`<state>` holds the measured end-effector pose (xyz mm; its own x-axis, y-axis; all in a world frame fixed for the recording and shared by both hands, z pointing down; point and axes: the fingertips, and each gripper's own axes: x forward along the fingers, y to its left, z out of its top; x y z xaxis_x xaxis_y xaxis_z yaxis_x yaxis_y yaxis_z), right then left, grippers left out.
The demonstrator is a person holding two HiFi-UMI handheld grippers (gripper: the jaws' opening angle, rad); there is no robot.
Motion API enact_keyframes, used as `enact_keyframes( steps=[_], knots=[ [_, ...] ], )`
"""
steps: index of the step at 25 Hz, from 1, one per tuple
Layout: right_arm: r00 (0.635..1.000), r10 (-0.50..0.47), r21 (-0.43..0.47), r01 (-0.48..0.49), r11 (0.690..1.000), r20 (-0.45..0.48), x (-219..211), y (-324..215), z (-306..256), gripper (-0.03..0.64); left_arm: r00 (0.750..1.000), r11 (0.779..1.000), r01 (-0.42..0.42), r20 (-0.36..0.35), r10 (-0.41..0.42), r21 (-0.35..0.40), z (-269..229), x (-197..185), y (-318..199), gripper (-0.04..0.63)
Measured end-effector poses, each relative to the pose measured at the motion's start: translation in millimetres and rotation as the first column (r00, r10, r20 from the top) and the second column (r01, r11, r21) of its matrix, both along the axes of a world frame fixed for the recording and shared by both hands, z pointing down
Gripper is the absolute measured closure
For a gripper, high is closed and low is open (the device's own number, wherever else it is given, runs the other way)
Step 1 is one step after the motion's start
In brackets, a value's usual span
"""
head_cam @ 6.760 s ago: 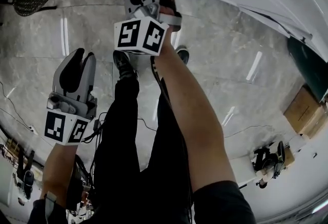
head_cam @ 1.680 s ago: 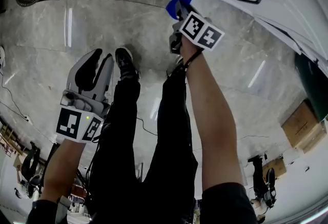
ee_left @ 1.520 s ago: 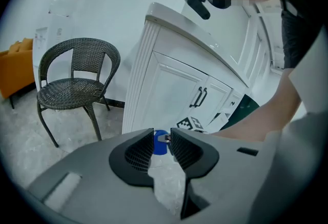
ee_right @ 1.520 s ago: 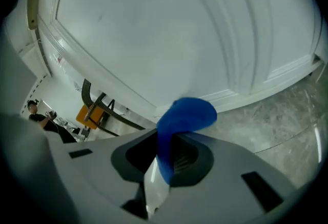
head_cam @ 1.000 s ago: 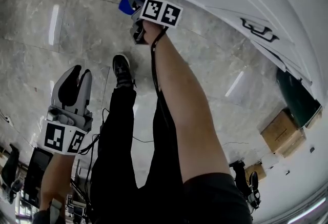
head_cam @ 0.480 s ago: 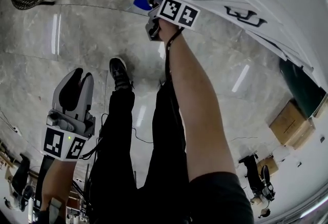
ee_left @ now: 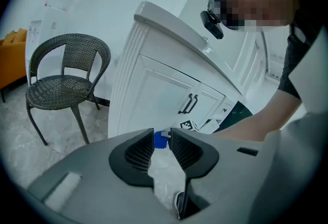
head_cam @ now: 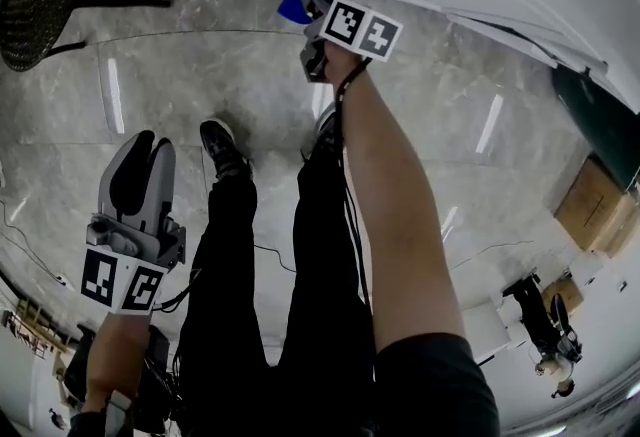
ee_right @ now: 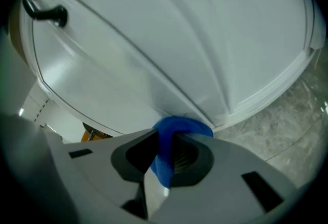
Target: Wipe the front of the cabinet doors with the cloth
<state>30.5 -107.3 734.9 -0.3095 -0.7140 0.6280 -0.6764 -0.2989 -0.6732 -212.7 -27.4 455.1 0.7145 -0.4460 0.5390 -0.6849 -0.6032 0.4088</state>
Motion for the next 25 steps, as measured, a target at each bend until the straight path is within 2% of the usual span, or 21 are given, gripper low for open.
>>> enact_keyframes(
  steps=[4,6,11,16,20,25],
  knots=[
    [0.996,0.084,0.023,-0.084,0.996,0.016,36,24,-17,0.560,0.999,0.999,-0.033,0.011,0.033,0.015,1,33,4,0.491],
    [0.996,0.088,0.041,-0.089,0.995,0.028,42,38,-35,0.560,0.999,0.999,-0.050,0.013,0.050,0.020,-4,50,7,0.491],
    [0.998,0.054,0.109,-0.058,0.992,0.046,29,77,-111,0.560,0.995,0.993,-0.104,0.008,0.104,0.048,-36,90,10,0.491],
    [0.994,0.028,0.198,-0.049,0.979,0.110,11,115,-203,0.560,0.991,0.987,-0.134,0.012,0.133,0.093,-75,116,5,0.491],
    [0.997,-0.019,0.249,-0.001,0.969,0.074,6,131,-250,0.559,0.987,0.976,-0.157,0.040,0.153,0.149,-97,131,-6,0.491],
    [0.997,-0.083,0.296,0.081,0.952,-0.004,8,136,-296,0.560,0.996,0.984,-0.086,0.038,0.081,0.156,-103,141,-14,0.491]
  ],
)
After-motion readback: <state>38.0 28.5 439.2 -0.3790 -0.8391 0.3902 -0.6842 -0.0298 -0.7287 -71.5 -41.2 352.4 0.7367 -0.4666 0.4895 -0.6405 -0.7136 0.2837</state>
